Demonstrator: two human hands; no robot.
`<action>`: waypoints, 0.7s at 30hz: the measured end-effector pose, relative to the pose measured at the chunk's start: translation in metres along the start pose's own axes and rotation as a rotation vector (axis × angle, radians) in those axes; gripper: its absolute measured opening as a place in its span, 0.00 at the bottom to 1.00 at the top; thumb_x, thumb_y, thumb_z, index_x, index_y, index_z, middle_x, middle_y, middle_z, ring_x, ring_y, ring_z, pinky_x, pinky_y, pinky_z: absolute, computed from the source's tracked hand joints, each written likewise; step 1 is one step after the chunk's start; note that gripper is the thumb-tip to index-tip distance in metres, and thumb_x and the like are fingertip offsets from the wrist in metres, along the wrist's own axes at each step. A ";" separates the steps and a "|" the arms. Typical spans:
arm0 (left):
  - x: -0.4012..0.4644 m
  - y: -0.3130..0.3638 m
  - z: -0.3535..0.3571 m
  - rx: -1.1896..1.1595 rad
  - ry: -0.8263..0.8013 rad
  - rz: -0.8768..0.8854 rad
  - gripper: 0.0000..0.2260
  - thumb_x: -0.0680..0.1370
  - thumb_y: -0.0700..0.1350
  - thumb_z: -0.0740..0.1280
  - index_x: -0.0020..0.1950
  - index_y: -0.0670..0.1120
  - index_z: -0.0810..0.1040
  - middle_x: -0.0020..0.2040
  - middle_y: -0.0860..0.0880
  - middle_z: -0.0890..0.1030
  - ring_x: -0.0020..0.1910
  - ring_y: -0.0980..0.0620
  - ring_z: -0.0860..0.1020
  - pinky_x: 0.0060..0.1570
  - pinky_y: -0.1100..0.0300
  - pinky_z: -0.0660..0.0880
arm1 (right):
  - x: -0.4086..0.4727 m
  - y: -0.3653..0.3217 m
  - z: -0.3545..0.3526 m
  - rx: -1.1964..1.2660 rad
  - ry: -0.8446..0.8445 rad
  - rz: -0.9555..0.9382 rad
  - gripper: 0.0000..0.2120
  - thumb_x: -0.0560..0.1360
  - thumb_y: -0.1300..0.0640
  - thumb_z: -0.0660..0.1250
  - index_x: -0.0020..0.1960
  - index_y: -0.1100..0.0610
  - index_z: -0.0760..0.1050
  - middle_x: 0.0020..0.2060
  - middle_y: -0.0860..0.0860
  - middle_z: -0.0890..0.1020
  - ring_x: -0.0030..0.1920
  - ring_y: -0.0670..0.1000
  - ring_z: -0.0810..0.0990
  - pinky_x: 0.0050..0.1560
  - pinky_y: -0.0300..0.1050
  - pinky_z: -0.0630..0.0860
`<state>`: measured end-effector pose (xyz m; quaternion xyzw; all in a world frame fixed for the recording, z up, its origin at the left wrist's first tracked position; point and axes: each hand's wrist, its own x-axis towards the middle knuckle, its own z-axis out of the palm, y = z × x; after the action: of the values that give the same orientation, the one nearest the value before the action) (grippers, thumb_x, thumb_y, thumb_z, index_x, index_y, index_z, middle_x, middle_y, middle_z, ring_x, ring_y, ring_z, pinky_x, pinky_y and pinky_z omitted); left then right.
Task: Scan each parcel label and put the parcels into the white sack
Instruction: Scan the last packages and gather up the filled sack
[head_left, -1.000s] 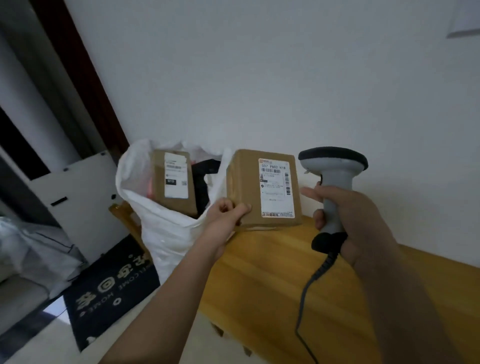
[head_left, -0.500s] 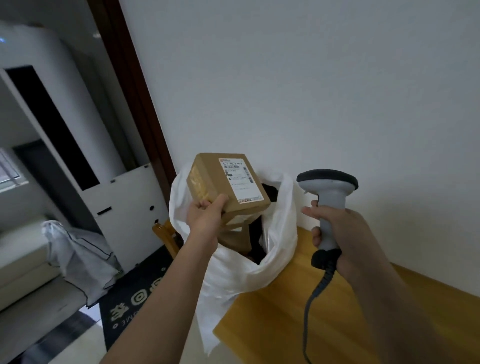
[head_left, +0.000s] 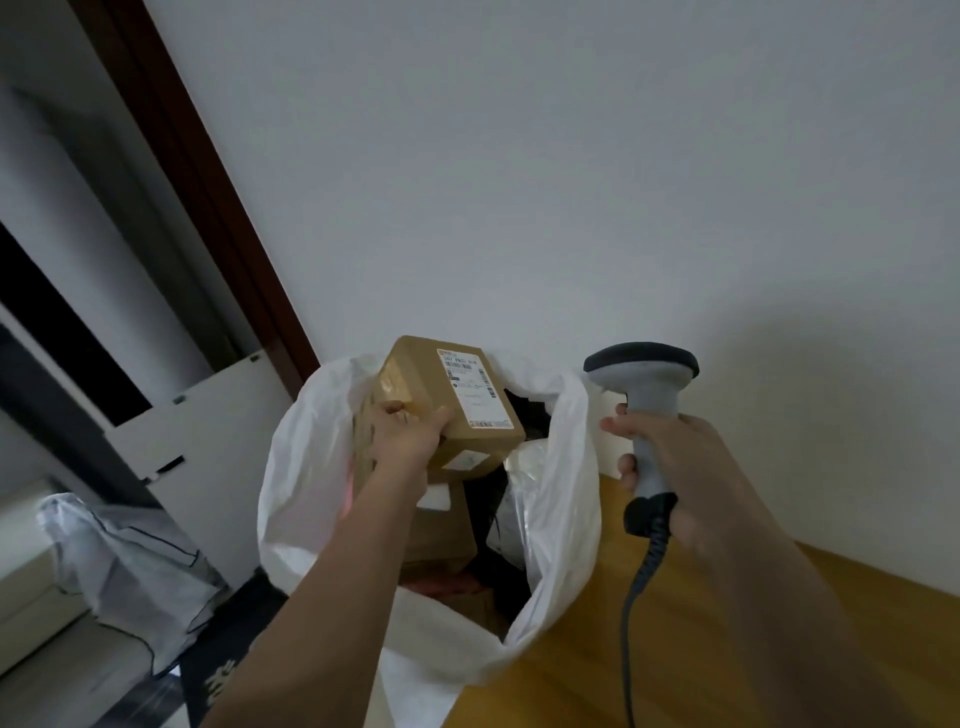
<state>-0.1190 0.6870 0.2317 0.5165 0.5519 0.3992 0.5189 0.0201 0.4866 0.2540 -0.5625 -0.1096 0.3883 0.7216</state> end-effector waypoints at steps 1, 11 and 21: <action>0.007 -0.003 0.004 0.054 -0.005 -0.013 0.28 0.70 0.45 0.76 0.63 0.52 0.64 0.59 0.45 0.74 0.56 0.43 0.76 0.54 0.46 0.79 | 0.005 0.000 0.000 -0.002 0.011 0.004 0.14 0.74 0.63 0.69 0.59 0.65 0.75 0.37 0.55 0.73 0.22 0.47 0.72 0.22 0.38 0.69; 0.022 -0.017 0.018 0.756 0.129 0.530 0.23 0.75 0.49 0.69 0.67 0.45 0.69 0.70 0.39 0.66 0.67 0.39 0.67 0.64 0.45 0.69 | 0.001 0.018 0.004 0.068 0.171 0.057 0.11 0.75 0.62 0.69 0.57 0.62 0.75 0.47 0.59 0.79 0.22 0.46 0.73 0.22 0.39 0.71; -0.004 -0.023 0.026 0.848 -0.283 0.578 0.11 0.78 0.47 0.65 0.59 0.53 0.81 0.68 0.44 0.63 0.68 0.39 0.61 0.70 0.48 0.63 | -0.048 0.031 -0.011 0.006 0.328 0.015 0.12 0.75 0.60 0.69 0.57 0.60 0.76 0.48 0.58 0.81 0.24 0.47 0.73 0.27 0.42 0.70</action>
<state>-0.0971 0.6768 0.2059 0.8608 0.4246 0.1939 0.2028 -0.0196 0.4476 0.2363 -0.6169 0.0149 0.2969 0.7287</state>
